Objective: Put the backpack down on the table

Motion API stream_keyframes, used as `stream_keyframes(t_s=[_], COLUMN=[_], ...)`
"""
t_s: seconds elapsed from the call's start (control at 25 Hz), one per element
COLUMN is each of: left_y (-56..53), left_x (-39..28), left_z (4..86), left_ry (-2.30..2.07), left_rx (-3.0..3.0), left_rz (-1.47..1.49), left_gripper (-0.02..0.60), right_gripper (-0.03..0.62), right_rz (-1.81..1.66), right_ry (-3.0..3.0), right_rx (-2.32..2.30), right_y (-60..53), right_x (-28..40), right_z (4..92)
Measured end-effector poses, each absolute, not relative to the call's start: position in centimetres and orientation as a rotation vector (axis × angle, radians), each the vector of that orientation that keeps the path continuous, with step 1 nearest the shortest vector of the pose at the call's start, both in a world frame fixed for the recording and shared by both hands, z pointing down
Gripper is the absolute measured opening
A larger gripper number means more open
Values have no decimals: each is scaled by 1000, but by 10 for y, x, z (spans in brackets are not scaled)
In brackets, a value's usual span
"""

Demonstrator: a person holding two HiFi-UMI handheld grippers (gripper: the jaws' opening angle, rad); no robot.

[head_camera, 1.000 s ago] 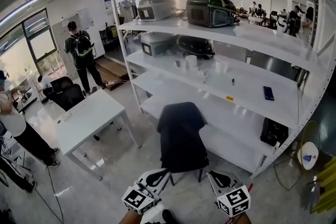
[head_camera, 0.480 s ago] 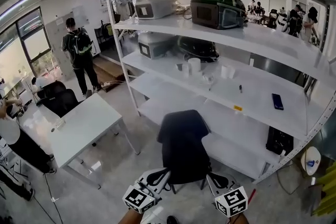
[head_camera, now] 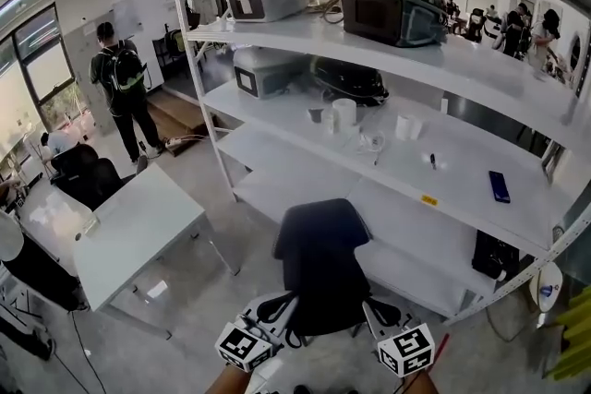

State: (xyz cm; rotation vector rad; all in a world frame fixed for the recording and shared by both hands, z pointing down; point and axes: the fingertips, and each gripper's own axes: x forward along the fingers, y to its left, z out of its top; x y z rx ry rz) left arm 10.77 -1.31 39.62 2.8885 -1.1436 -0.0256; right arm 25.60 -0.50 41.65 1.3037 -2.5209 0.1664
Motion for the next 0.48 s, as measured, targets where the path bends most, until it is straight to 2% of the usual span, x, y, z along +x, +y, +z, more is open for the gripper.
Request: stream_keyframes(t_s=[0.48], left_y=[-139], left_x=[131], left_z=[432], left_ry=[-1255], left_rx=[2808], left_rz=[-9], left_gripper=[17], right_gripper=[27], right_rz=[190], right_ry=[-2557], right_rx=[1218], right_y=[-150], right_x=[273], right_z=[456])
